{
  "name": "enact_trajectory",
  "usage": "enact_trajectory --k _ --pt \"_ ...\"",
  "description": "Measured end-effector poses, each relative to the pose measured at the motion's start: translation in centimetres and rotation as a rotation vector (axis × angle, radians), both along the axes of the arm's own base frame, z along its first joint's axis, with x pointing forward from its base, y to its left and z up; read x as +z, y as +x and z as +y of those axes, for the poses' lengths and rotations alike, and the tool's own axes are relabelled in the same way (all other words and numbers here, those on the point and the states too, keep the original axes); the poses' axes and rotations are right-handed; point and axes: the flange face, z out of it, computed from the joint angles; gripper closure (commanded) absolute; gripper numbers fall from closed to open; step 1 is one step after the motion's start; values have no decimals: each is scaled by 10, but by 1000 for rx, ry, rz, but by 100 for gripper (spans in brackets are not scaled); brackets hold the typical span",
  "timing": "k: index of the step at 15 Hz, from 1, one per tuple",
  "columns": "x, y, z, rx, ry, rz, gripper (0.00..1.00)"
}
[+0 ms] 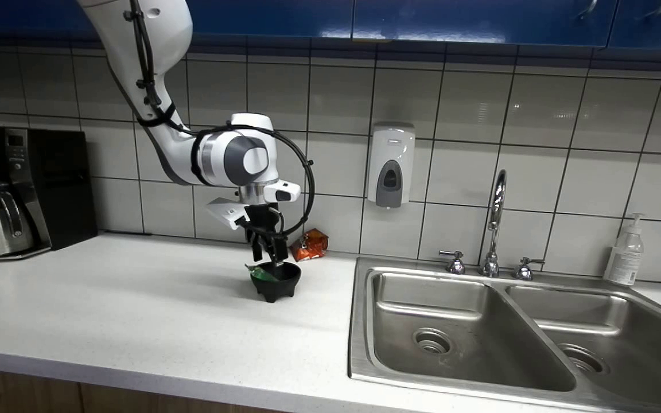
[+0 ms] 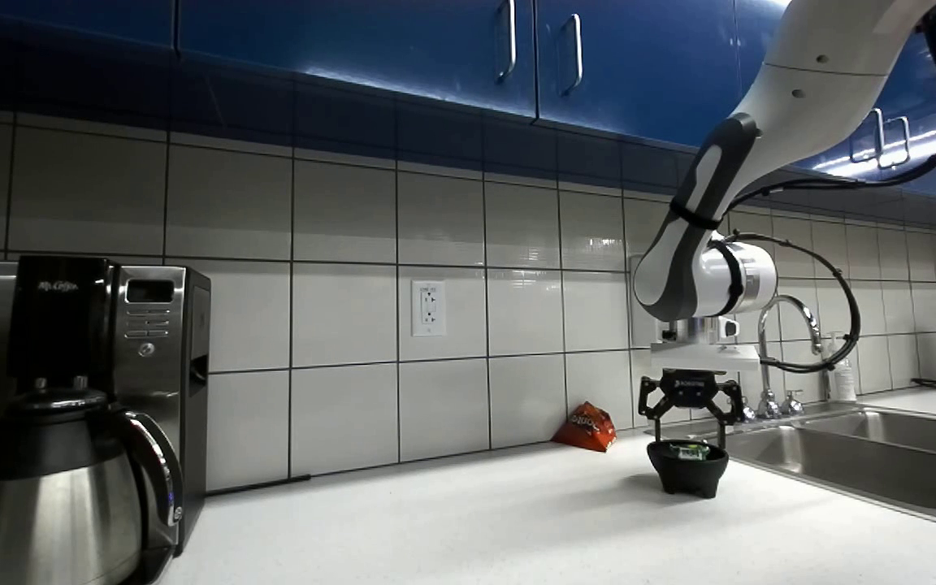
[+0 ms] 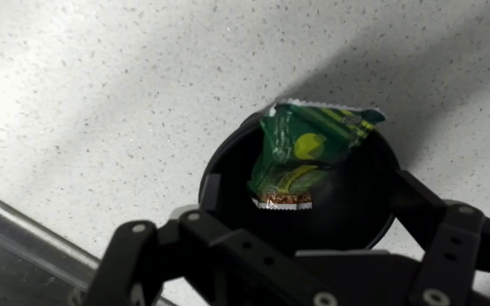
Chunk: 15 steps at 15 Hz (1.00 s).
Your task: Put the green packet inside the black bowl
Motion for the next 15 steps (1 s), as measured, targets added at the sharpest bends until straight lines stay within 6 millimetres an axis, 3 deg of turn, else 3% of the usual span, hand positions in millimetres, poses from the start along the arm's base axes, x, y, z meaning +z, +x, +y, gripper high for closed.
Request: enact_trajectory --k 4,8,15 --pt "4 0 2 5 2 -6 0" --pt "20 -5 19 54 33 -28 0" --pt "38 -31 44 125 92 2 0"
